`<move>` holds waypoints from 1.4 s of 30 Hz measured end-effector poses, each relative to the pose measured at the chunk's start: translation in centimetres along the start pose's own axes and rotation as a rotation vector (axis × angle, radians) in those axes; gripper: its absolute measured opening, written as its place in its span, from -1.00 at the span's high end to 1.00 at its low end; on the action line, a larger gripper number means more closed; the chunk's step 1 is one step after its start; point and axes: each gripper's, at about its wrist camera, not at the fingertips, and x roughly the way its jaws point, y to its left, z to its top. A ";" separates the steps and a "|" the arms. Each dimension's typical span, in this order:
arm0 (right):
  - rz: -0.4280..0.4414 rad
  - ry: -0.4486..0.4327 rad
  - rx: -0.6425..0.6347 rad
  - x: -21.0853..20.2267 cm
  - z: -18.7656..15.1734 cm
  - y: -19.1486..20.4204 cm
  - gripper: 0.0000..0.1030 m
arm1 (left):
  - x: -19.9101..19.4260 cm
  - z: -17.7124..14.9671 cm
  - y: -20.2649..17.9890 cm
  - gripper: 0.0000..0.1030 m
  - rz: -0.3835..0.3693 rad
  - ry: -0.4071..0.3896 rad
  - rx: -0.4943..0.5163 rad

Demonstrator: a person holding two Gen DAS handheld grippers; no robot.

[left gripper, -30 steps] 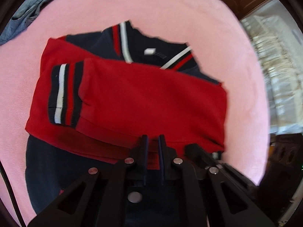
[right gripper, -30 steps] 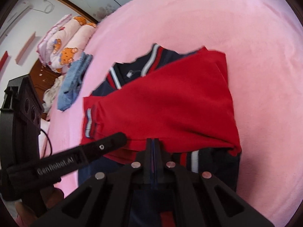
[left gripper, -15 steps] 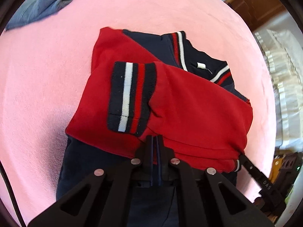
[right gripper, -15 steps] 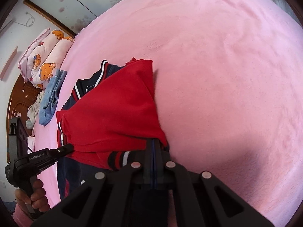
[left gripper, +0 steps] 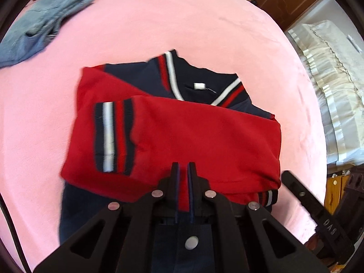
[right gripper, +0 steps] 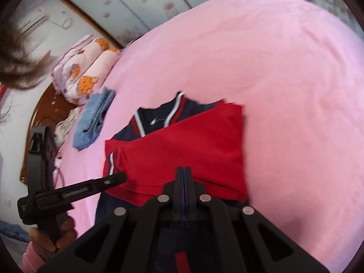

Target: Fold large clothes

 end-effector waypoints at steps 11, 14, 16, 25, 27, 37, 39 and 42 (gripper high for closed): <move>-0.037 0.052 -0.043 7.0 1.7 0.6 1.00 | 5.1 2.7 -0.6 0.93 -0.014 -0.006 0.000; -0.045 0.028 -0.012 7.2 2.9 0.0 1.00 | 5.6 3.6 -0.1 0.93 -0.034 -0.023 -0.041; -0.083 0.011 -0.016 7.1 3.7 -0.3 1.00 | 5.6 4.3 0.4 0.93 -0.042 -0.041 -0.067; -0.242 -0.035 0.027 4.7 5.4 -4.5 1.00 | 5.5 6.1 3.4 0.93 -0.051 -0.079 -0.116; -0.265 -0.031 0.075 4.3 5.4 -5.8 1.00 | 5.6 6.1 3.8 0.93 -0.081 -0.073 -0.129; -0.246 -0.080 0.088 0.5 5.0 -4.7 1.00 | 1.7 4.3 3.2 0.84 -0.064 -0.109 -0.016; -0.223 -0.080 0.092 -1.0 4.5 -3.9 1.00 | 0.0 4.0 2.8 0.59 -0.052 -0.131 -0.004; -0.207 -0.068 0.096 -2.9 3.2 -3.1 0.99 | -2.8 2.8 2.9 0.04 -0.010 -0.171 -0.021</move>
